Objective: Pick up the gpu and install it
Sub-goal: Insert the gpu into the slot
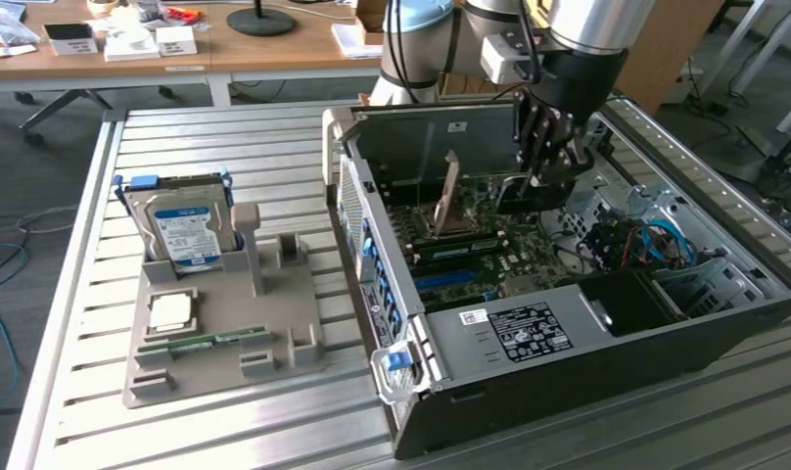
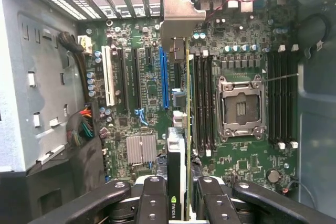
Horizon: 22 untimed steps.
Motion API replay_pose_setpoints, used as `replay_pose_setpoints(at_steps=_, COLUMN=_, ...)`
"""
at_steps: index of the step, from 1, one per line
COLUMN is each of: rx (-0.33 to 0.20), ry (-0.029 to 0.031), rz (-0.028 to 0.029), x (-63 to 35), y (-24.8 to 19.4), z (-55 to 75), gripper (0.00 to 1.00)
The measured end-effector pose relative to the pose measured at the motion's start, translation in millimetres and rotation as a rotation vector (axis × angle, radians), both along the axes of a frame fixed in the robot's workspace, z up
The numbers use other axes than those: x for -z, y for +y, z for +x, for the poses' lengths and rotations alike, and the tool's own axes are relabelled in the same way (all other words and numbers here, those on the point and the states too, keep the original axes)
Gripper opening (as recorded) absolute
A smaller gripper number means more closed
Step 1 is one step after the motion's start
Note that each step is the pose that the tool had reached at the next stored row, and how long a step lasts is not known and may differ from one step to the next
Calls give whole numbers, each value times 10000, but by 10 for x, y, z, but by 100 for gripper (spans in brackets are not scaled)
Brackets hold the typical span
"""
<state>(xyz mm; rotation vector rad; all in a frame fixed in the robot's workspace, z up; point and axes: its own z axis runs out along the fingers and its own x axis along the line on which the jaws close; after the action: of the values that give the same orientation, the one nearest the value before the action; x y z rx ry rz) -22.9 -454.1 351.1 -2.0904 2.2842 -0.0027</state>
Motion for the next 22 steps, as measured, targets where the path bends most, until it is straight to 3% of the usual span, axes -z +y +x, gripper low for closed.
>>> replay_pose_setpoints(at_steps=22, rx=1, ry=0, rz=0, x=31, y=0, z=-48, gripper=27)
